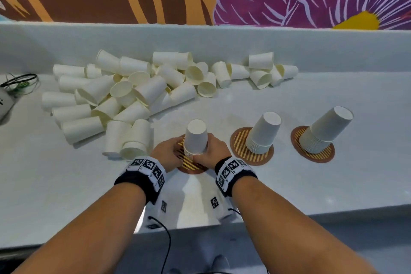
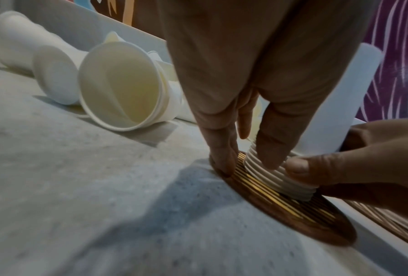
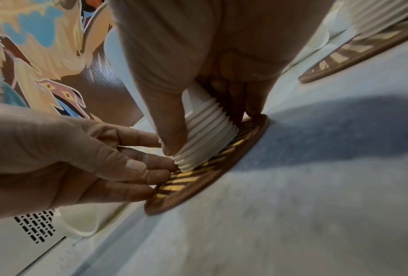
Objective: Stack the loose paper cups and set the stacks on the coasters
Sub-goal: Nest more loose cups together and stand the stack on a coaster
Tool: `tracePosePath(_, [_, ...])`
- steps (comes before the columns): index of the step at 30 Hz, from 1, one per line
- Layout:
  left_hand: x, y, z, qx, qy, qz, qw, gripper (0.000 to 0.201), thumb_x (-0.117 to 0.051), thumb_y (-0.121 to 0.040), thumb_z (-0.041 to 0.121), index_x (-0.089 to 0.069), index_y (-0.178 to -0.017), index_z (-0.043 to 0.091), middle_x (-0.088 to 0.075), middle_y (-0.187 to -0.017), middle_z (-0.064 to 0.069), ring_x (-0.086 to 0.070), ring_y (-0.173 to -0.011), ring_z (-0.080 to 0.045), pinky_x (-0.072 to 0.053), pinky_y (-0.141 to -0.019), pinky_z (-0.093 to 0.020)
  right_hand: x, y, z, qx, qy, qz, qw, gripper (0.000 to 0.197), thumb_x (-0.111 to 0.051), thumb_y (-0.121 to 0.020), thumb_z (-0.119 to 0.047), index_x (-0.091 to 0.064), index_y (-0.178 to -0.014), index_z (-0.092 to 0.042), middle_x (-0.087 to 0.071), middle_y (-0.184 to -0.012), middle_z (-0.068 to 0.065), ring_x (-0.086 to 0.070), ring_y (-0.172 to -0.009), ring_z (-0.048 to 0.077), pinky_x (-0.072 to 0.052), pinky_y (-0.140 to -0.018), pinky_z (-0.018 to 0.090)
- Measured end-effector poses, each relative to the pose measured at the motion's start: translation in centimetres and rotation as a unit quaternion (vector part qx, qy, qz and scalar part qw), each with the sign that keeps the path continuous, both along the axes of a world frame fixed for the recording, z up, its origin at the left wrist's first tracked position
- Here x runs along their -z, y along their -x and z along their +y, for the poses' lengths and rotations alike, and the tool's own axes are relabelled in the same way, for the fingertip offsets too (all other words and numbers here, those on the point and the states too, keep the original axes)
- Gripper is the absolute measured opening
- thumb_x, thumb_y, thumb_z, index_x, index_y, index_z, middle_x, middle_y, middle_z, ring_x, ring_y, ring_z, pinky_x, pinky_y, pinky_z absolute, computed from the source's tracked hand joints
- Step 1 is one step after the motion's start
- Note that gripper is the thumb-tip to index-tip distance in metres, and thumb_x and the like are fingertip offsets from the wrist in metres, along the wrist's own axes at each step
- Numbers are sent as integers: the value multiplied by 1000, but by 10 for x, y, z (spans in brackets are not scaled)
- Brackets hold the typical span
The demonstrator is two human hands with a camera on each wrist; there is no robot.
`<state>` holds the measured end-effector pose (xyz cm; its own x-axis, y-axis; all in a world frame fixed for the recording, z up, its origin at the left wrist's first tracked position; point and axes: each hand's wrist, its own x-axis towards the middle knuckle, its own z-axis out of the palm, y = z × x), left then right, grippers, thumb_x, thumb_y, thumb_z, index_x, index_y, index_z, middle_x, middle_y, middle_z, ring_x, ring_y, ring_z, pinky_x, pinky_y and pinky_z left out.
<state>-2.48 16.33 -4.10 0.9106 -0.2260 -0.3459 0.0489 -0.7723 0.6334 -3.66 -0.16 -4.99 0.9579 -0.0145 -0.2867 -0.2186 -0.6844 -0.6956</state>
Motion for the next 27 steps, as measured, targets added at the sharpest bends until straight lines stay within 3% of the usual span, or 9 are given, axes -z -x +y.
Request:
tracePosePath(5, [4,-17,-10,-20,-6,3,1000,71,-70,-68,7,-52,-135,25,-69,-105,-8,-59,-84,-20,-36,-57,-14,0,-18,-12,-21,9,-3,1000,69,-74,-74,-46,-45,-130,-19,-61,-126,7,-58,-115,28,-45,-90,33])
tracePosePath(9, [6,-23,-14,-45,4,13,999,75,-71,-70,3,-48,-139,22,-68,-111,-4,-54,-86,-13,-42,-72,-19,3,-24,-15,-21,-1,-11,1000,69,-74,-71,-49,-47,-128,-21,-63,-122,5,-60,-112,27,-47,-88,32])
tracePosePath(16, [9,-26,-16,-55,16,22,998,75,-71,-69,2,-47,-138,23,-68,-113,1,-61,-95,-15,-48,-81,-26,3,-28,-16,-34,9,-21,999,71,-72,-71,-55,-48,-129,-21,-64,-122,6,-61,-111,27,-50,-92,36])
tracePosePath(22, [13,-21,-17,-87,35,22,995,71,-72,-71,3,-45,-135,17,-67,-118,-2,-64,-103,-19,-52,-86,-31,10,-21,-17,-58,3,-34,998,68,-72,-75,-31,-37,-134,-23,-57,-129,5,-56,-117,26,-46,-97,38])
tracePosePath(27, [13,-11,-18,-102,8,29,994,52,-73,-72,11,-50,-118,17,-66,-104,-1,-61,-98,-19,-51,-84,-31,12,-9,-27,-32,74,-23,997,73,-58,-85,-12,-23,-148,-17,-37,-147,8,-41,-133,26,-38,-109,39])
